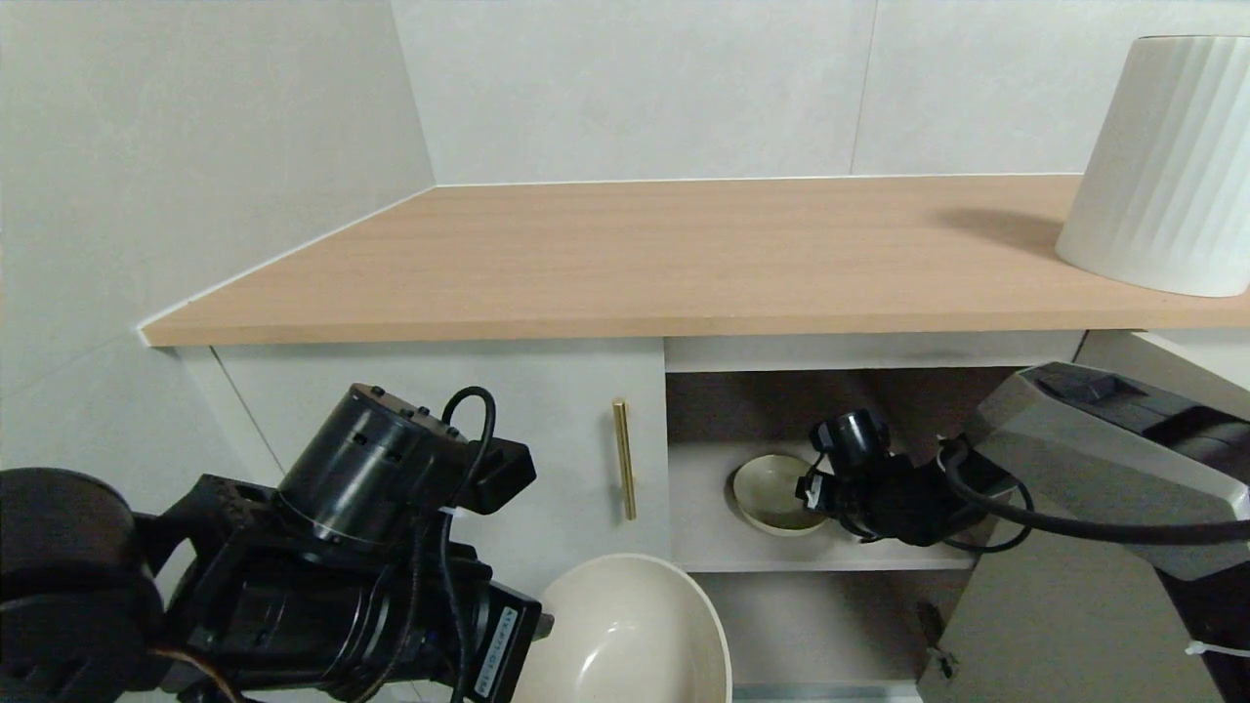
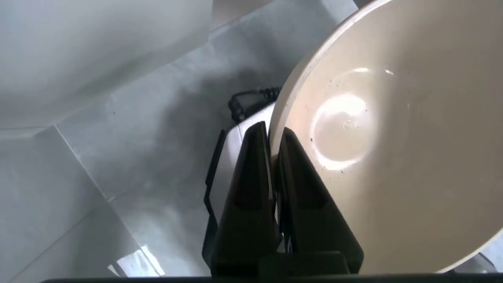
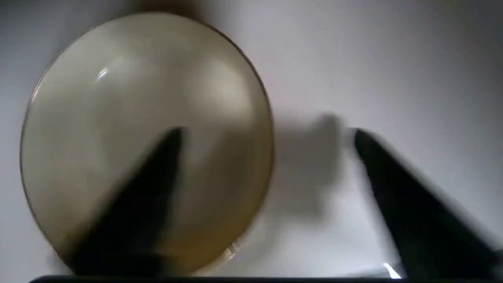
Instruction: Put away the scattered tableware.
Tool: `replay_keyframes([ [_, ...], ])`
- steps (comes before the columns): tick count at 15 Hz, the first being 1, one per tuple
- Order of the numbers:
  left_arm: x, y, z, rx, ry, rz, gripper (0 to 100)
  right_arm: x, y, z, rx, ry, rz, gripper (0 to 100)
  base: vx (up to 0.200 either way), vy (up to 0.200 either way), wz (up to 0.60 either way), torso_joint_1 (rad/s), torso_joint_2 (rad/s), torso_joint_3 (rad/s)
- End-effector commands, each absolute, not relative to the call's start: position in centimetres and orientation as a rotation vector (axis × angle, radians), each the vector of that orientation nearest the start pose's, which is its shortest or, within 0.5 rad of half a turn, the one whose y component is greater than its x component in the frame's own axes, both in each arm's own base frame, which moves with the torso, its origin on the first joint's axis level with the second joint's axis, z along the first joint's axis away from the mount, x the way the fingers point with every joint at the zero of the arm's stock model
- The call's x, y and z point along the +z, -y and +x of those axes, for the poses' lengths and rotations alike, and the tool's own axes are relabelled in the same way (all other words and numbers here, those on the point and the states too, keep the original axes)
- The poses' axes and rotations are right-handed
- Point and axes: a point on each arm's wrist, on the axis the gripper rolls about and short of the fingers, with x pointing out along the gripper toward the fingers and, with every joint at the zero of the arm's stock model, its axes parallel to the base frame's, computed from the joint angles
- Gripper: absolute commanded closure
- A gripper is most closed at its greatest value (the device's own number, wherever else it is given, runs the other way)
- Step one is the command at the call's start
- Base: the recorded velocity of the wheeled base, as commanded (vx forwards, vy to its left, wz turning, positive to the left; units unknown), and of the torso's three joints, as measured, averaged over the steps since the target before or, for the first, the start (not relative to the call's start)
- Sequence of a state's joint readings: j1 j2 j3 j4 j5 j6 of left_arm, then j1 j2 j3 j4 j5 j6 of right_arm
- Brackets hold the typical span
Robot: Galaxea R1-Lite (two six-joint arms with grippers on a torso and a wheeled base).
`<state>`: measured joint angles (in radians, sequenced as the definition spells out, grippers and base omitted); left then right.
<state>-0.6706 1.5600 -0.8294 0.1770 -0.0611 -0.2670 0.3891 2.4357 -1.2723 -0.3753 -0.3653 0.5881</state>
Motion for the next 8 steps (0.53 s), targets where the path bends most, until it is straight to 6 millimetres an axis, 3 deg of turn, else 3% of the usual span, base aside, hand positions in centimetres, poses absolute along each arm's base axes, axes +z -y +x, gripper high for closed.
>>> replay_keyframes([
  [1,14.7,15.8,19.8,-0.513,-0.966,0.058,100,2.6,-15.6,38.2,-0.145,-0.707,0.274,0,0.000,0.000,0.00,0.000,0.00,0.000],
  [2,14.2,16.2,20.3,-0.484,-0.954,0.065,100,3.8,-15.5,37.0,-0.107,-0.712,0.261,0,0.000,0.000,0.00,0.000,0.00,0.000],
  [5,12.4,18.3,21.5,-0.390,-0.916,0.086,100,11.3,-15.7,30.7,0.116,-0.751,0.194,0,0.000,0.000,0.00,0.000,0.00,0.000],
  [8,11.6,20.0,22.0,-0.380,-0.922,0.087,100,16.5,-16.0,25.5,0.270,-0.777,0.170,0,0.000,0.000,0.00,0.000,0.00,0.000],
])
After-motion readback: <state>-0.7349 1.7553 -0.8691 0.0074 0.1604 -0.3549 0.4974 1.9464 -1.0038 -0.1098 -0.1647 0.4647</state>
